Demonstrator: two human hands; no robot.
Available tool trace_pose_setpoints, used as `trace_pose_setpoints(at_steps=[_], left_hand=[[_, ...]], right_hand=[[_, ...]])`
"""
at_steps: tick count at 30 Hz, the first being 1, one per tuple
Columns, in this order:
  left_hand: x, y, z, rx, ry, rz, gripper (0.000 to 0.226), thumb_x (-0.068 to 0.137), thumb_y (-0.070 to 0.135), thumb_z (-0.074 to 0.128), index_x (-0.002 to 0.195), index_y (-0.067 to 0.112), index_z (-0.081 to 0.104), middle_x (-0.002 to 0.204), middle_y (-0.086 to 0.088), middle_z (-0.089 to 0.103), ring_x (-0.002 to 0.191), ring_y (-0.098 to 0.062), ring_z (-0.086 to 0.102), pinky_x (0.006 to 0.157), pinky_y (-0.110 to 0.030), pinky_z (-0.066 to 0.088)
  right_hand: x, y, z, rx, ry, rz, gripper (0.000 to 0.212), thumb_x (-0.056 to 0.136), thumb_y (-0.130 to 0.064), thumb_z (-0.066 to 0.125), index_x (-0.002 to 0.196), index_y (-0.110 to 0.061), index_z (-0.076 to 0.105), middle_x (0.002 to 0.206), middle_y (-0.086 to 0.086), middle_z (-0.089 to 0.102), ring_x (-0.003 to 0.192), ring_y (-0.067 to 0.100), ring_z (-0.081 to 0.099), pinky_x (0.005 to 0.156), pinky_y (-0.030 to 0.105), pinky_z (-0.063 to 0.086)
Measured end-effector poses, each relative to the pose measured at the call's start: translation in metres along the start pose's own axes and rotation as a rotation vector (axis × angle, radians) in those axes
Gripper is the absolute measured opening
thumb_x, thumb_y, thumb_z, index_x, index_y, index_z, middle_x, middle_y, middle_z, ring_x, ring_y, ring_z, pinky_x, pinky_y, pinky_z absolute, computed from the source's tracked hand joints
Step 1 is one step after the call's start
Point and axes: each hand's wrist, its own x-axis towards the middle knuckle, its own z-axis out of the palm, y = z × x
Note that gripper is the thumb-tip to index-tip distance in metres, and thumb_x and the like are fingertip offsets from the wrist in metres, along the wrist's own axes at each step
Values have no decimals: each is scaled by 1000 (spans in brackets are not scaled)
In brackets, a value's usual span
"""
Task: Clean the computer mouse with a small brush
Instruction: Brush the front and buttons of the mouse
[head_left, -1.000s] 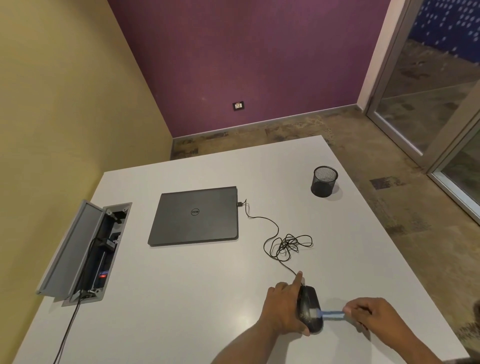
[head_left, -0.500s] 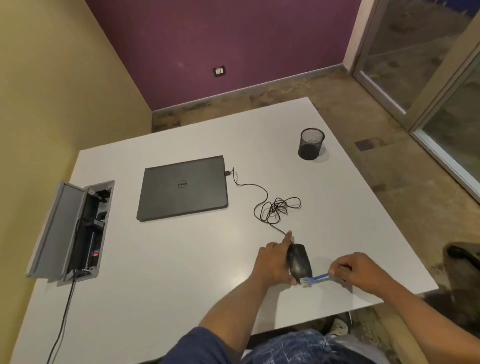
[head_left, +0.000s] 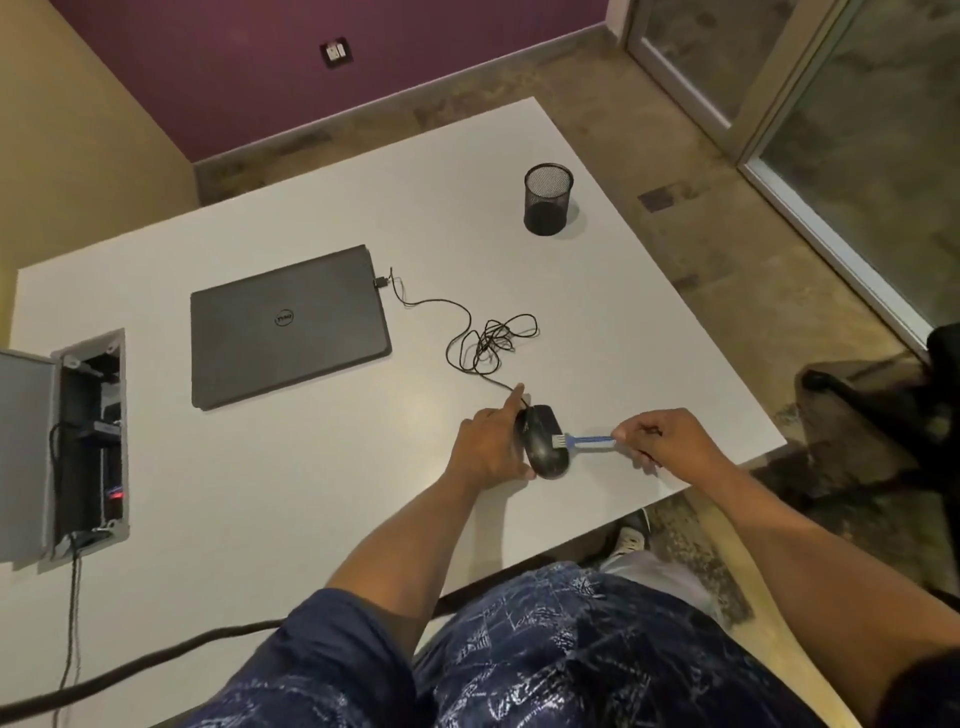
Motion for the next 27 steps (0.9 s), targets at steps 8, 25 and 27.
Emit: trace_pose_setpoints(at_steps=[8,25,27], left_hand=[[3,-1,0,9,2,11,129,63,49,85,163,25,8,142,0,59,127,-28,54,101,-44,46],[7,-6,1,6,-17,12,119,72,45,83,163,27,8,146,1,57,132,-30,50,103,-44,43],[8,-6,0,7,-16,12,119,72,45,83,163,27,8,147,1,56,132,-29,50,103,-44,42]], right_hand=[[-12,-2,12,-24,-60,-3,11,88,-27,75,82,-22,82,62,8,73,50,14,61,50,31,52],[-26,-6,35,-81,-80,-52,7,88,-27,75,88,-28,83,71,1,77,61,26,71,59,38,59],[-27,-2,33,-16,-19,-41,7,88,-32,75,87,-30,82,68,3,75,56,22,66,55,35,56]])
